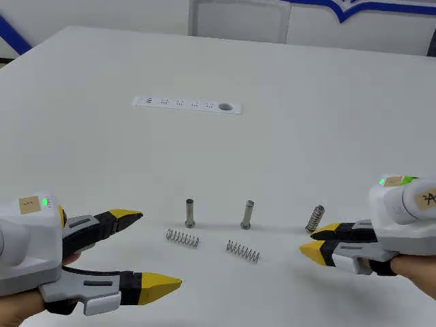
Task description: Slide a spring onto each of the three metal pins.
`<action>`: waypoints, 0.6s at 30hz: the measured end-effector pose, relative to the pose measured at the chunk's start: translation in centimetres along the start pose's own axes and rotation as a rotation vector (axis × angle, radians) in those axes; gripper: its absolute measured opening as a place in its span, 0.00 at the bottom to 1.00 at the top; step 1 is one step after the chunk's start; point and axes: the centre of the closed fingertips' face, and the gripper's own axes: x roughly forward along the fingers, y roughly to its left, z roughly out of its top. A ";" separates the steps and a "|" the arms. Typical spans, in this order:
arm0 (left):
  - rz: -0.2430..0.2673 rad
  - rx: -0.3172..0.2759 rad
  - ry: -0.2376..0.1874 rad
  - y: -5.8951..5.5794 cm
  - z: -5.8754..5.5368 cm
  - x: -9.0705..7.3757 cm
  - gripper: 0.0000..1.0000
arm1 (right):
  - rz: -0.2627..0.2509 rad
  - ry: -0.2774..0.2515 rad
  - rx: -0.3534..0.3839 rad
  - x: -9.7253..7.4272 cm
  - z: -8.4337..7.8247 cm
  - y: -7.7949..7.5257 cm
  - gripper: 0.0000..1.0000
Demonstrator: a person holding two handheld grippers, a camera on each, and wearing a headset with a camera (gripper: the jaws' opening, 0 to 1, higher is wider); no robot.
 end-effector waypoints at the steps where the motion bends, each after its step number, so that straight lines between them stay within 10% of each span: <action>1: 0.000 0.000 -0.001 0.0 0.0 0.0 0.82 | 0.007 0.000 -0.008 0.1 0.2 0.3 0.19; 18: -0.003 0.002 0.000 -0.2 0.1 0.1 0.82 | 0.129 0.050 -0.138 3.3 1.4 4.3 0.20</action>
